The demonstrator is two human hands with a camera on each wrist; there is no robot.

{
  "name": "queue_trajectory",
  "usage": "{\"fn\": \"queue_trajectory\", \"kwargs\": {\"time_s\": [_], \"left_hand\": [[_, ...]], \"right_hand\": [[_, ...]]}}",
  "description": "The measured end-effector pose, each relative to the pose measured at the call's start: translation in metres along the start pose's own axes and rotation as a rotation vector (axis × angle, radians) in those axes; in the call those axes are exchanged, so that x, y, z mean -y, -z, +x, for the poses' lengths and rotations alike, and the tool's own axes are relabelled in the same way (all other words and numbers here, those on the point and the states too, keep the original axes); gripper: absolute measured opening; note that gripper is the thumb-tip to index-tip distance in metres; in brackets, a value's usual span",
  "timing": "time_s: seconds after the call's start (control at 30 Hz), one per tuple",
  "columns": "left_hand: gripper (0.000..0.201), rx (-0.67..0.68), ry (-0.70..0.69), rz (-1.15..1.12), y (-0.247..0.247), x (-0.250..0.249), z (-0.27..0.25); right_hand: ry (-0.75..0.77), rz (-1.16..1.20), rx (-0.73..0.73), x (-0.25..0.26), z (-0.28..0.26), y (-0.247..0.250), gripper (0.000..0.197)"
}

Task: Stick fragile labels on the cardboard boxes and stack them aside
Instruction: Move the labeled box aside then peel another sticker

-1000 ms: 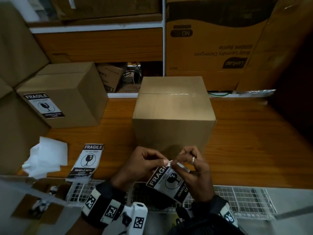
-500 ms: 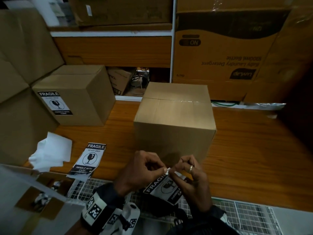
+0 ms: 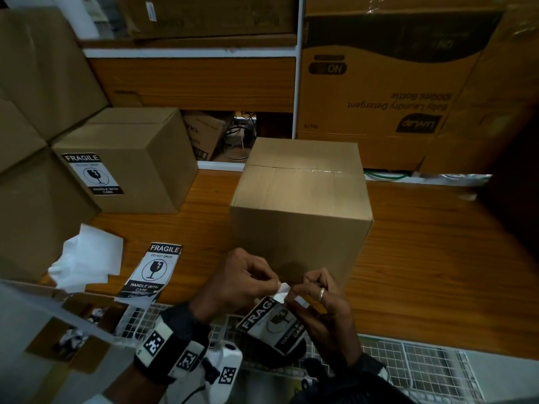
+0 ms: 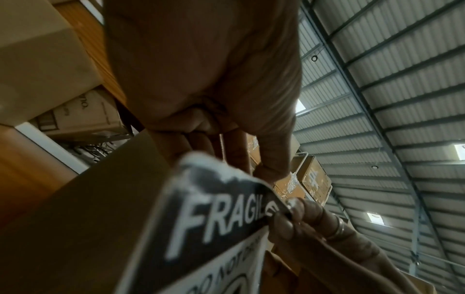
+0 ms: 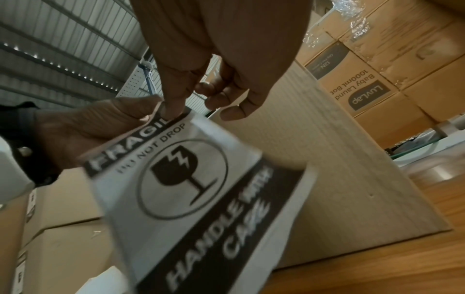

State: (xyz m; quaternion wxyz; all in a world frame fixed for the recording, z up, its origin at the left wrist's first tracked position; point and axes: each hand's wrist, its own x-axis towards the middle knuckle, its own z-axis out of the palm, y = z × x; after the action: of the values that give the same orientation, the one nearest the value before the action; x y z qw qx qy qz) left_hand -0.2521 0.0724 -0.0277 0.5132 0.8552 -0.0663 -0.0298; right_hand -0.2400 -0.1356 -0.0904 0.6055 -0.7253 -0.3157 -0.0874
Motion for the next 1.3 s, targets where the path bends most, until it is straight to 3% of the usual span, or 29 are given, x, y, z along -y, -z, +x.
{"fn": "queue_trajectory", "kwargs": {"time_s": [0.17,0.27,0.43,0.53,0.67,0.8,0.93,1.1,1.23,1.3], "left_hand": [[0.012,-0.141,0.106,-0.055,0.009,0.005,0.006],[0.013,-0.121,0.106,-0.067,0.012,0.006,0.005],[0.019,-0.123,0.142,-0.082,0.0,0.013,0.001],[0.027,-0.107,0.204,-0.326,-0.001,0.002,-0.006],[0.029,-0.046,0.237,-0.442,0.0,-0.007,-0.021],[0.036,0.007,0.199,-0.443,0.002,-0.003,-0.029],[0.013,0.003,0.19,-0.313,-0.002,-0.003,-0.033],[0.028,-0.059,0.306,-0.483,-0.005,-0.006,-0.034],[0.032,-0.097,0.333,-0.495,-0.006,-0.005,-0.031],[0.026,-0.128,0.33,-0.506,-0.006,-0.002,-0.028]], "right_hand": [[0.015,-0.032,0.041,0.0,-0.006,0.004,0.013],[0.022,0.06,0.057,0.002,-0.009,0.008,0.024],[0.08,0.02,0.087,0.004,-0.005,0.008,0.006],[0.059,0.071,0.02,0.004,-0.005,0.003,0.003],[0.028,0.079,-0.044,0.003,-0.006,-0.003,0.027],[-0.017,0.017,-0.037,-0.004,-0.008,-0.009,0.027],[0.062,-0.097,0.038,-0.006,-0.006,-0.009,0.068],[0.276,-0.243,0.089,-0.006,-0.009,0.003,0.037],[0.191,-0.307,0.086,-0.006,-0.014,0.005,0.038],[0.258,-0.224,0.07,-0.002,-0.015,-0.001,0.023]]}}
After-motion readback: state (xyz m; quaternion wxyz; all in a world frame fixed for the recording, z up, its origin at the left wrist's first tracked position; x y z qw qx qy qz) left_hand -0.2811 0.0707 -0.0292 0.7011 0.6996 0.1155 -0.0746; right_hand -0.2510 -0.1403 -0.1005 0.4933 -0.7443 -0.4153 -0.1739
